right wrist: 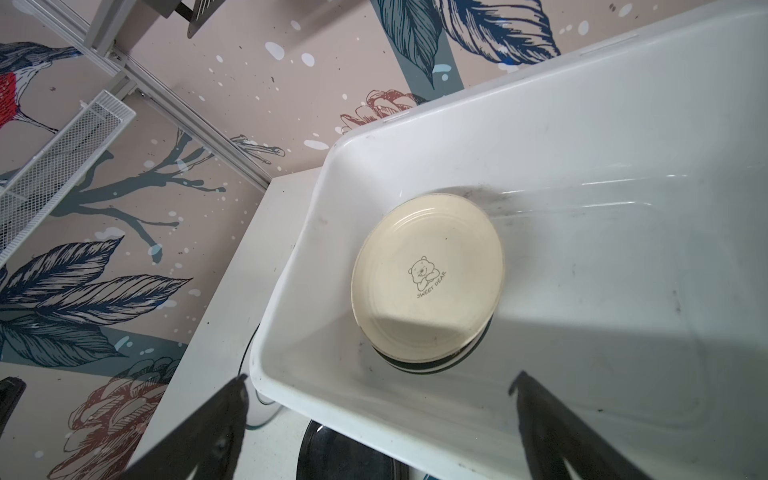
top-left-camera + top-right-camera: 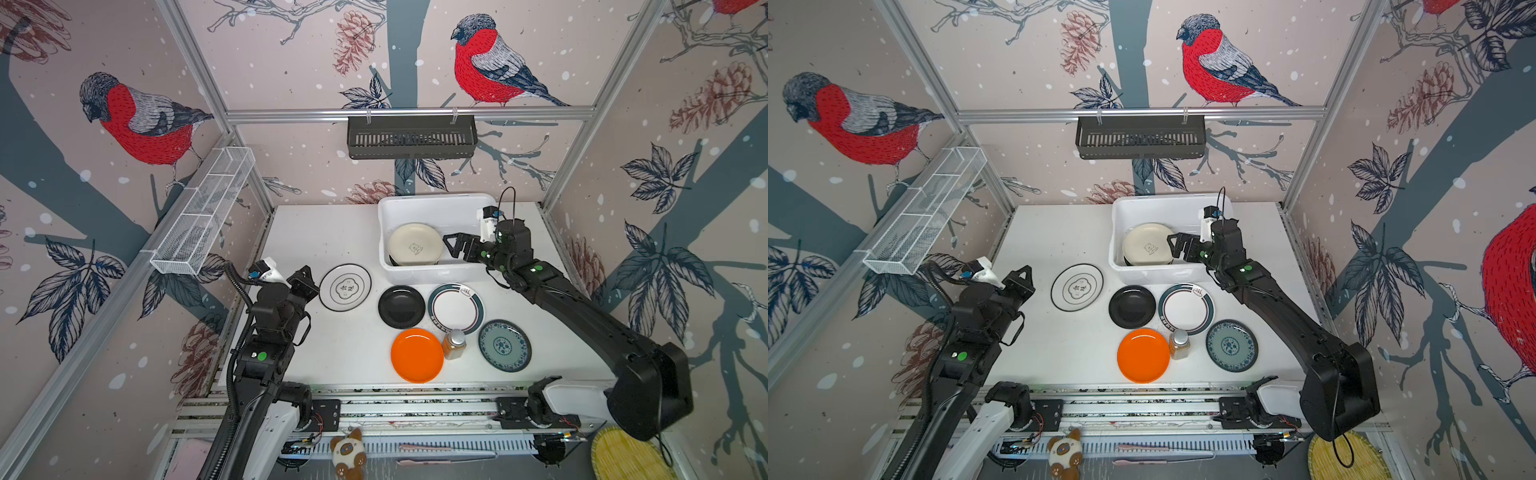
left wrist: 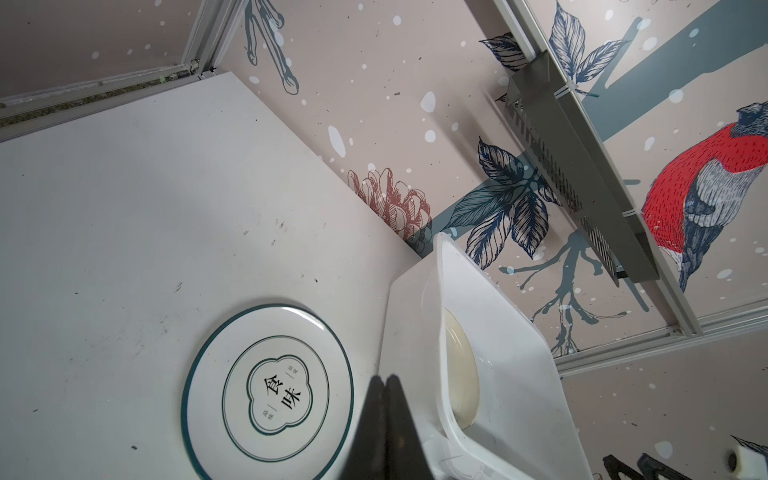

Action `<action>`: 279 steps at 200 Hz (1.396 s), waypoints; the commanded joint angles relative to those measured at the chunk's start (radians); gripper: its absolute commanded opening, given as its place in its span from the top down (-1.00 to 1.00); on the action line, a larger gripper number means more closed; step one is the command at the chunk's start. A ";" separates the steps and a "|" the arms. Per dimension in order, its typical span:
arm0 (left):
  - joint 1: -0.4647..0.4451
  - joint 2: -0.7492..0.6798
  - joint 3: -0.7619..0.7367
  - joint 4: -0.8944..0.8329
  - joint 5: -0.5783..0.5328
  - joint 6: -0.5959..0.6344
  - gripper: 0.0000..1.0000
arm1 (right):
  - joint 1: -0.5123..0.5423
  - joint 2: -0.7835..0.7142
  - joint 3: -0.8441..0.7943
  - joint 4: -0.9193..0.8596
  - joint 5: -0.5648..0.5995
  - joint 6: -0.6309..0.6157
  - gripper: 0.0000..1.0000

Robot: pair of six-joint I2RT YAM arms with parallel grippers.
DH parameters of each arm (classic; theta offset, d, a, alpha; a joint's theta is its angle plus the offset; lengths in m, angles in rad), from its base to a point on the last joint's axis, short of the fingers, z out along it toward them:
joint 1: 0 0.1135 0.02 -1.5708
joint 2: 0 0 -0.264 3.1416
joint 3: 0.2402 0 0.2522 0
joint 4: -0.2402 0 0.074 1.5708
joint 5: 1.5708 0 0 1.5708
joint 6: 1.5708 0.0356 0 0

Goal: Place the plates into the plastic bin on the countertop

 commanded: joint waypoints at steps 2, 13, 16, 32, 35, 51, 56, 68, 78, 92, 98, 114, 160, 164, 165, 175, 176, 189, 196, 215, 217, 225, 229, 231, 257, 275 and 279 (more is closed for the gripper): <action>0.001 0.027 0.006 -0.016 0.003 0.033 1.00 | 0.003 0.009 0.009 0.014 -0.046 0.004 -0.99; 0.001 0.064 0.003 -0.057 -0.025 0.017 1.00 | 0.003 0.013 0.003 0.016 -0.041 0.002 -0.99; 0.000 0.075 0.001 -0.063 -0.033 0.014 1.00 | 0.003 0.015 0.003 0.014 -0.041 0.002 -0.99; 0.001 0.135 -0.033 -0.049 -0.058 0.014 0.44 | 0.003 0.018 0.017 0.007 -0.040 0.004 -0.99; 0.001 0.147 -0.042 -0.039 -0.060 0.014 0.24 | 0.003 0.019 0.019 0.006 -0.041 0.004 -0.99; 0.014 0.219 -0.071 0.005 -0.041 0.005 -0.54 | 0.003 0.017 0.021 0.020 -0.042 0.004 -0.99; 0.019 0.241 -0.079 0.022 -0.031 0.005 -0.68 | 0.003 0.017 0.023 0.020 -0.042 0.002 -0.99; 0.031 0.288 -0.098 0.063 -0.023 0.000 -0.87 | 0.003 0.018 0.028 0.010 -0.037 -0.002 -0.99; 0.047 0.324 -0.112 0.082 -0.008 -0.014 -0.90 | 0.002 0.017 0.032 0.000 -0.037 -0.010 -0.99; 0.088 0.358 -0.153 0.140 0.071 -0.034 -0.93 | 0.002 0.013 0.036 -0.019 -0.031 -0.023 -0.99; 0.106 0.365 -0.176 0.170 0.106 -0.043 -0.93 | 0.002 0.009 0.035 -0.026 -0.024 -0.029 -0.99; 0.154 0.373 -0.238 0.263 0.189 -0.056 -0.89 | 0.000 -0.002 0.025 -0.034 -0.004 -0.038 -0.99; 0.212 0.409 -0.382 0.525 0.332 -0.091 -0.26 | -0.015 -0.029 0.001 -0.037 0.017 -0.036 -1.00; 0.215 0.416 -0.392 0.548 0.345 -0.099 -0.22 | -0.015 -0.032 0.001 -0.037 0.018 -0.036 -0.99; 0.215 0.418 -0.394 0.551 0.348 -0.099 -0.21 | -0.016 -0.031 0.001 -0.037 0.019 -0.036 -0.99; 0.220 0.435 -0.411 0.600 0.371 -0.106 -0.14 | -0.019 -0.032 0.001 -0.037 0.020 -0.035 -0.99; 0.220 0.437 -0.412 0.602 0.373 -0.106 -0.13 | -0.019 -0.031 0.001 -0.036 0.020 -0.035 -0.99; 0.225 0.461 -0.415 0.621 0.393 -0.101 -0.03 | -0.023 -0.031 0.002 -0.038 0.020 -0.029 -1.00; 0.226 0.473 -0.416 0.631 0.400 -0.097 -0.01 | -0.023 -0.031 0.002 -0.038 0.021 -0.026 -0.99; 0.232 0.503 -0.426 0.645 0.394 -0.097 -0.01 | -0.022 -0.029 0.001 -0.038 0.019 -0.019 -1.00; 0.232 0.508 -0.429 0.649 0.394 -0.097 -0.01 | -0.023 -0.029 0.001 -0.038 0.019 -0.018 -0.99; 0.237 0.525 -0.438 0.664 0.397 -0.102 -0.01 | -0.023 -0.030 0.001 -0.040 0.020 -0.017 -0.99; 0.240 0.534 -0.442 0.667 0.400 -0.104 0.00 | -0.023 -0.032 0.001 -0.042 0.020 -0.016 -0.99; 0.241 0.538 -0.443 0.669 0.402 -0.106 0.00 | -0.023 -0.031 0.001 -0.044 0.020 -0.016 -0.99; 0.245 0.564 -0.446 0.639 0.401 -0.101 0.01 | -0.024 -0.040 0.002 -0.053 0.029 -0.015 -0.99; 0.246 0.550 -0.442 0.612 0.395 -0.091 0.01 | -0.024 -0.045 -0.001 -0.053 0.039 -0.016 -0.99; 0.245 0.546 -0.444 0.608 0.393 -0.089 0.01 | -0.024 -0.047 -0.002 -0.052 0.040 -0.016 -0.99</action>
